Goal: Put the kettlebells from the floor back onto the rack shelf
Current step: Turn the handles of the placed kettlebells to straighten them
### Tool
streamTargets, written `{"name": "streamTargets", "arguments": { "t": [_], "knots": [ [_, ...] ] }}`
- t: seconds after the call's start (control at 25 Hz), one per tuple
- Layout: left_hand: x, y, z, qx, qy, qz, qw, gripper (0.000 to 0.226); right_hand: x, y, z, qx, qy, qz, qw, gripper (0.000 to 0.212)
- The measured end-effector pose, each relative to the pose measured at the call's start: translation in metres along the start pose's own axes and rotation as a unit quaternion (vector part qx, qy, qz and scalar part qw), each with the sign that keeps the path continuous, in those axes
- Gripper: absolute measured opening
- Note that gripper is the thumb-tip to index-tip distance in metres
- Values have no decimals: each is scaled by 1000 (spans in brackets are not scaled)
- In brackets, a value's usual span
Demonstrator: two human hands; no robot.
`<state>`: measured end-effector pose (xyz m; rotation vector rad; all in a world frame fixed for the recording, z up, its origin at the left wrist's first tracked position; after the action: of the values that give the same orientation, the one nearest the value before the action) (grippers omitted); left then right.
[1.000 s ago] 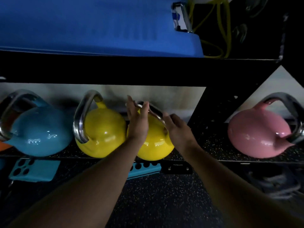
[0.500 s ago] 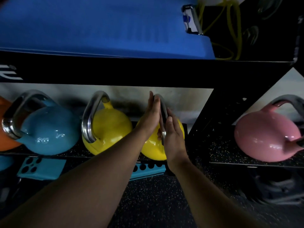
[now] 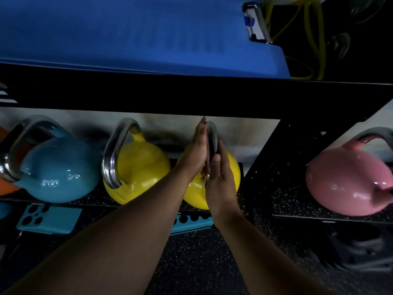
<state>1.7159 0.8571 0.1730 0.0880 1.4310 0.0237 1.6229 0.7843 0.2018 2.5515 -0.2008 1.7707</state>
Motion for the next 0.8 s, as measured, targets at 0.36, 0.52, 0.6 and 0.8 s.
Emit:
{"name": "streamTargets", "arguments": {
  "t": [0.36,0.52,0.6,0.8],
  "knots": [
    [0,-4,-3,-4,-13,-1,1000,57,-4,-4,-1,-15,8,-1,1000,47],
    [-1,-2,-2,1,13,24,1000,59,5,20,0,63,-38,5,997,44],
    [-4,-1,-3,5,19,43,999,62,6,29,-1,80,-36,-23,996,42],
    [-6,-2,-5,14,27,79,996,61,-2,30,-10,84,-37,-57,994,43]
  ]
}}
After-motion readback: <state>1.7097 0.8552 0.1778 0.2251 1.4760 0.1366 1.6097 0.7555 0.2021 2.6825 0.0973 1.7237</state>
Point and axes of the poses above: each hand's wrist, its own z-axis towards the middle knuckle, its own y-axis out of the back of the hand, x = y × z, the point moved 1 cm from there along z, towards the middle knuckle, and after that the axes turned 14 degrees about -y, right-handed, at the moved point
